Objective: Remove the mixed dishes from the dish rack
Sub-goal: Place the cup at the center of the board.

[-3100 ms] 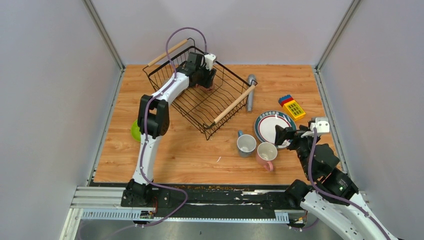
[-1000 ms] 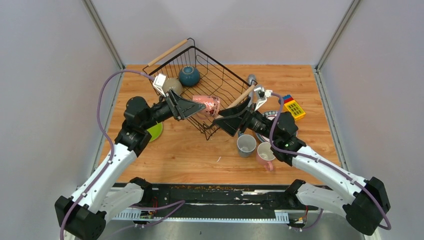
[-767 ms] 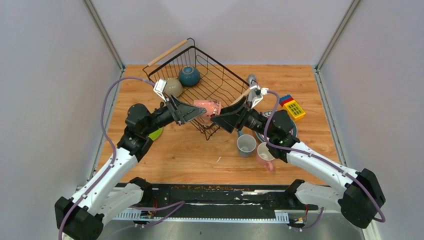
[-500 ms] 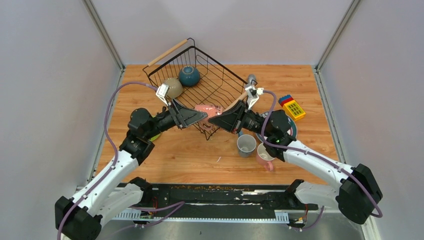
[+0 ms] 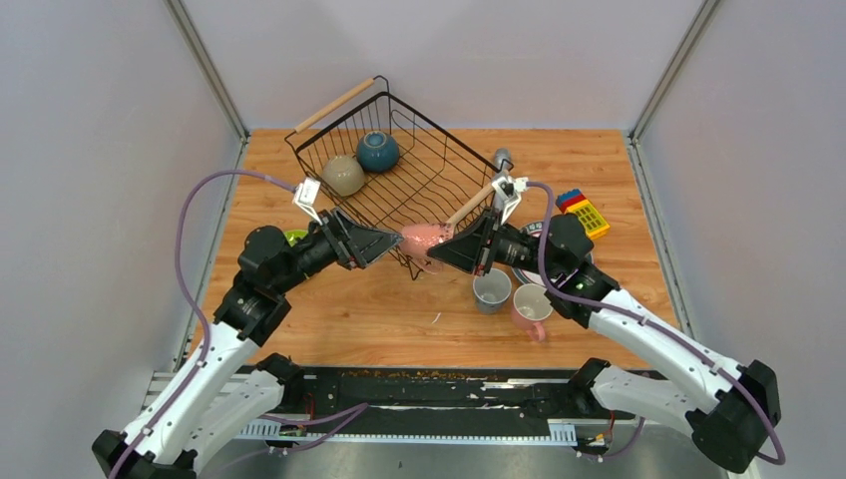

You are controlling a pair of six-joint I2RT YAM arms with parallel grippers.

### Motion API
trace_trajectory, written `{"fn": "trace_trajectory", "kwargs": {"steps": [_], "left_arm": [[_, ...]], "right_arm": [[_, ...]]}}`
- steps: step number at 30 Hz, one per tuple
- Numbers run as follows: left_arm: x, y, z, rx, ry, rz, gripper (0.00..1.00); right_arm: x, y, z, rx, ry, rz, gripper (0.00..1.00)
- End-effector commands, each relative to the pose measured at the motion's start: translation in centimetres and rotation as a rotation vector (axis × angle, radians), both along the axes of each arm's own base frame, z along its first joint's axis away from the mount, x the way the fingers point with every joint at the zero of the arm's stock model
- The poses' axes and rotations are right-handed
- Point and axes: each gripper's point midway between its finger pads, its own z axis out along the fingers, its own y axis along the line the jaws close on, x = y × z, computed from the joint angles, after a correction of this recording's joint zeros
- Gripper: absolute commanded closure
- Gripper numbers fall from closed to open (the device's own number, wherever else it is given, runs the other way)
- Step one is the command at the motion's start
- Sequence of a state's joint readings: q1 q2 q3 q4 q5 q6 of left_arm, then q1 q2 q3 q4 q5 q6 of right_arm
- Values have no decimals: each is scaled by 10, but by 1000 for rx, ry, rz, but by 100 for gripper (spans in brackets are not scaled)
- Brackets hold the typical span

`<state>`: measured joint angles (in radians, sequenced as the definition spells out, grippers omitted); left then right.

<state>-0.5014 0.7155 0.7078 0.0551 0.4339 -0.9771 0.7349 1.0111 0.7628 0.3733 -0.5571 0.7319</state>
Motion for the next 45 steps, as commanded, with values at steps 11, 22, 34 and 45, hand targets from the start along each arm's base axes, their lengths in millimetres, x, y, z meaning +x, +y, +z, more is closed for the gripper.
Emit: {"fn": "trace_trajectory", "kwargs": {"steps": [11, 22, 34, 45], "left_arm": [[18, 115, -39, 704, -144, 435, 0], [27, 160, -68, 945, -141, 585, 0], [30, 169, -88, 1011, -96, 611, 0], [30, 180, -91, 1043, -76, 652, 0]], "right_arm": [[13, -108, -31, -424, 333, -544, 100], [0, -222, -78, -675, 560, -1051, 100], [13, -248, -125, -748, 741, -1156, 100], [29, -272, -182, -752, 988, -1181, 100]]}}
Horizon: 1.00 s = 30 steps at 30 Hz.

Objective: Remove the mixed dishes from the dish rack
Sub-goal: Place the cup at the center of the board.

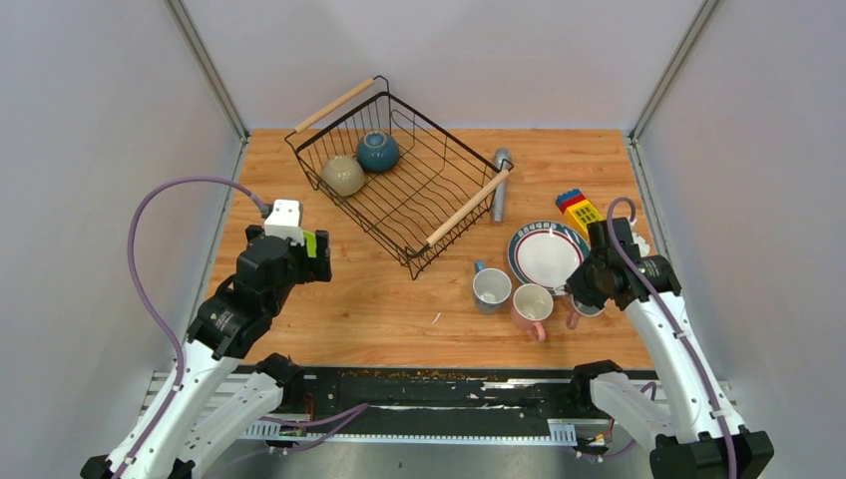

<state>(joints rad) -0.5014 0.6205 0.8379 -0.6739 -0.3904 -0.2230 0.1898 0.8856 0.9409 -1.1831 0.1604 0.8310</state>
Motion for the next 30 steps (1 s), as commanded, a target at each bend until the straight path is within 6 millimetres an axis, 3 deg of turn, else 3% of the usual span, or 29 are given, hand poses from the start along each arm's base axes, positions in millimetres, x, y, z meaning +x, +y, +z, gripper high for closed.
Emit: {"fn": "trace_trajectory", "kwargs": {"steps": [1, 6, 9, 20, 30], "left_arm": [[3, 8, 3, 29, -19, 29, 0], [3, 8, 2, 30, -17, 31, 0], [2, 9, 2, 29, -18, 35, 0], [3, 11, 2, 21, -17, 36, 0], [3, 9, 2, -1, -17, 35, 0]], "right_arm": [[19, 6, -5, 25, -13, 21, 100], [15, 9, -31, 40, 71, 19, 98], [13, 6, -39, 24, 91, 10, 92], [15, 2, -68, 16, 129, -10, 90], [18, -4, -72, -15, 124, -13, 68]]}}
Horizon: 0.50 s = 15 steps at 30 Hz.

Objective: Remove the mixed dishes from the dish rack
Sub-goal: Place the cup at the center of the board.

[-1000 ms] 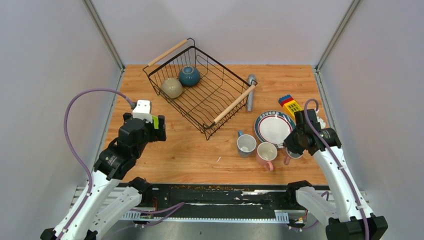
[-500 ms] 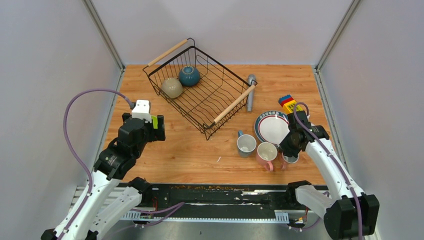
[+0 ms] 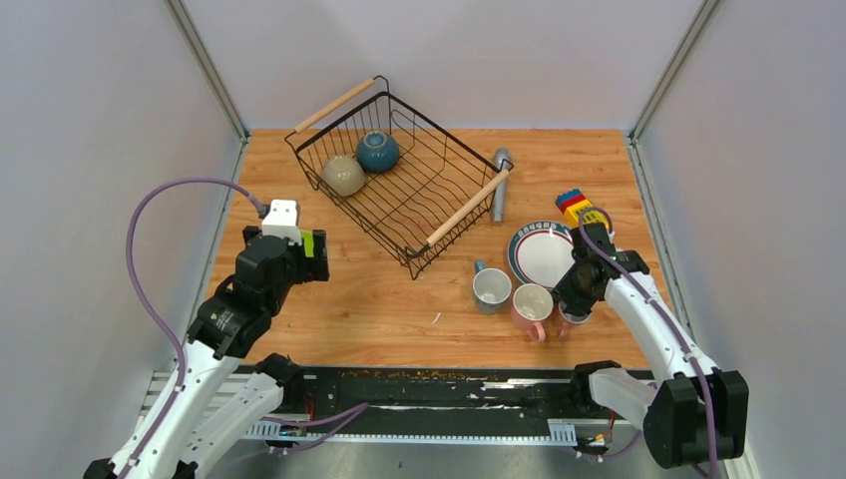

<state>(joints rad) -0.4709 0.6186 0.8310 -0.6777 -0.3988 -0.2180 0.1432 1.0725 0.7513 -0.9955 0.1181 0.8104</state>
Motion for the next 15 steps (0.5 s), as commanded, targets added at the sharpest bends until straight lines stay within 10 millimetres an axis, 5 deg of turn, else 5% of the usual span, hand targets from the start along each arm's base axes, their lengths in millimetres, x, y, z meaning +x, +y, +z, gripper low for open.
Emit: {"fn": "trace_trajectory", "kwargs": {"steps": [1, 7, 15], "left_arm": [[2, -1, 5, -15, -22, -6, 0], [4, -3, 3, -20, -12, -9, 0], [9, -14, 1, -52, 11, -38, 0]], "right_arm": [[14, -4, 11, -16, -82, -1, 66], [19, -9, 41, -37, -189, 6, 59], [24, -23, 110, -109, -413, 40, 49]]}}
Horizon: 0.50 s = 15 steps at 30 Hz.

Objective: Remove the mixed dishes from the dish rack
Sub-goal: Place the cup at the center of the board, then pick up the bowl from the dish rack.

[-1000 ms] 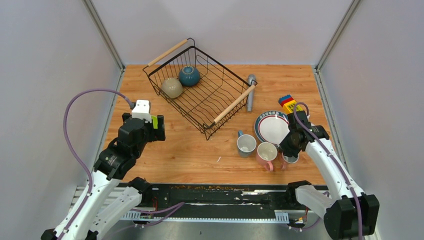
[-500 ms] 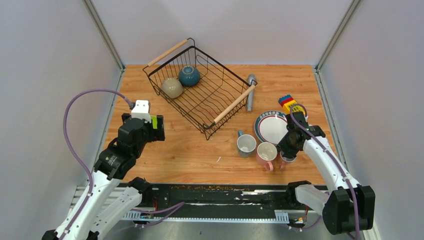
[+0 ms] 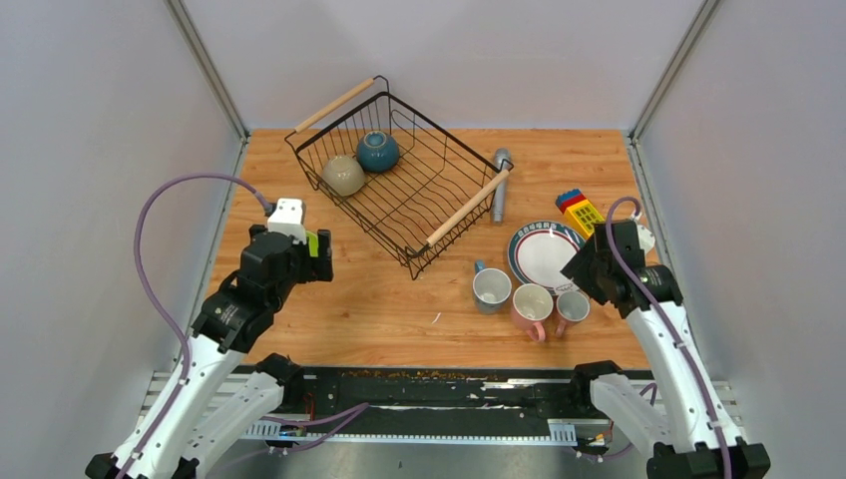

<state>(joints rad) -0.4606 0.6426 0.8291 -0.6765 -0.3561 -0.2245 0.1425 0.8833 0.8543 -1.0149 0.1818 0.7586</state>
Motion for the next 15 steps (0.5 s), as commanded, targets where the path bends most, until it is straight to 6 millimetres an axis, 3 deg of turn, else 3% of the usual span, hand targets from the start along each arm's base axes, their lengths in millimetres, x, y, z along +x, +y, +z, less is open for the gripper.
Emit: {"fn": "trace_trajectory", "kwargs": {"steps": [1, 6, 9, 10, 11, 12, 13, 14, 15], "left_arm": [[9, -10, 9, -45, -14, -17, 0], [24, -20, 18, -33, 15, -34, 0], [37, -27, 35, -22, 13, -42, 0], [44, -30, 30, -8, 41, -43, 0], [50, -33, 42, -12, 24, -48, 0], [57, -37, 37, 4, 55, -50, 0], [64, -39, 49, 5, 38, -49, 0], [73, -43, 43, 26, 70, -48, 0], [81, -44, 55, 32, 50, -45, 0]], "right_arm": [[4, -14, 52, -73, -175, 18, 45], [10, -15, 95, -96, -365, 55, 18], [13, -19, 117, -140, -478, 81, 5], [15, -23, 125, -165, -523, 84, 3], [15, -25, 133, -189, -564, 86, 1], [16, -28, 140, -216, -606, 90, 0], [16, -31, 147, -241, -642, 96, 0], [15, -32, 152, -262, -678, 107, 0], [15, -31, 157, -281, -711, 126, 0]]}}
